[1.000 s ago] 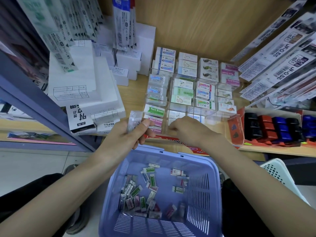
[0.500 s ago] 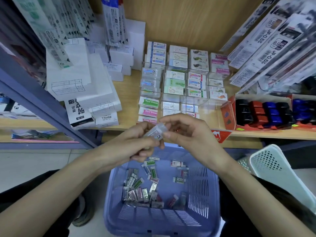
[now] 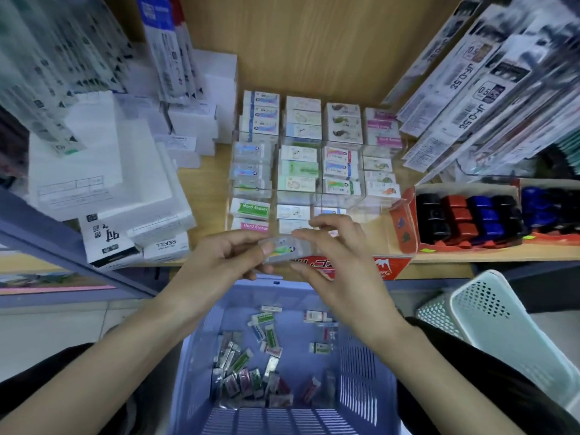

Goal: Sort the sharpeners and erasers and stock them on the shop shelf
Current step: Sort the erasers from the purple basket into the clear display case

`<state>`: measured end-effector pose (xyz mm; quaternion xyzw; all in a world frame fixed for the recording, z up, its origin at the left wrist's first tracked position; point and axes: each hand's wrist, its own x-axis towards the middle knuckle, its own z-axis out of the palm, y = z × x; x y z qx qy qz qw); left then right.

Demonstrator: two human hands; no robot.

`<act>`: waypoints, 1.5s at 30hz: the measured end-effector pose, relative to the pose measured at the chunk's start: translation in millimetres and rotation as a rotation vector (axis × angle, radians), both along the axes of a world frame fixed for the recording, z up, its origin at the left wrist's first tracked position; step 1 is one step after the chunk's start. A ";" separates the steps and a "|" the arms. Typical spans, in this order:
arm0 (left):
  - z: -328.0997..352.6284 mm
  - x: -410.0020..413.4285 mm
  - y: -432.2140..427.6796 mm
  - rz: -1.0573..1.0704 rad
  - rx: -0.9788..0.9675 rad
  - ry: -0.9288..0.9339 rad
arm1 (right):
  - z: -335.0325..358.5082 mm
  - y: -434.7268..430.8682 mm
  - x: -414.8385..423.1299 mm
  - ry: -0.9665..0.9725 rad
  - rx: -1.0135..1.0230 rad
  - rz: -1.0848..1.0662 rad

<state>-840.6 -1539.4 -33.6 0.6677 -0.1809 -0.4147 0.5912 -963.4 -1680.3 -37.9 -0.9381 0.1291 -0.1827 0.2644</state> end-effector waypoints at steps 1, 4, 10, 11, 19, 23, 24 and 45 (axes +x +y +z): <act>1.1 -2.0 -4.8 -0.007 -0.010 0.004 | 0.1 -6.3 0.6 -0.014 -0.066 0.003; 0.8 -7.9 -19.7 -0.011 -0.047 0.002 | 6.8 -27.6 2.0 -0.001 -0.097 0.101; -6.1 -6.5 -29.6 0.004 -0.052 -0.004 | 30.0 -118.9 10.4 0.026 -0.035 -0.363; -7.5 -5.1 -29.3 0.022 -0.045 0.003 | 29.6 -132.0 14.5 0.061 -0.061 -0.410; -13.8 1.1 -22.8 0.146 0.035 -0.001 | 25.6 -119.5 39.3 -0.001 0.045 -0.324; -15.1 7.6 -13.9 0.190 0.078 -0.061 | 19.1 -79.7 82.7 -0.033 0.043 -0.138; -15.1 8.4 -12.3 0.184 0.086 -0.077 | 15.1 -69.4 96.8 -0.023 0.043 -0.092; -105.8 -31.7 56.2 -0.377 0.273 -0.074 | -45.7 20.1 -32.8 0.133 -0.063 0.294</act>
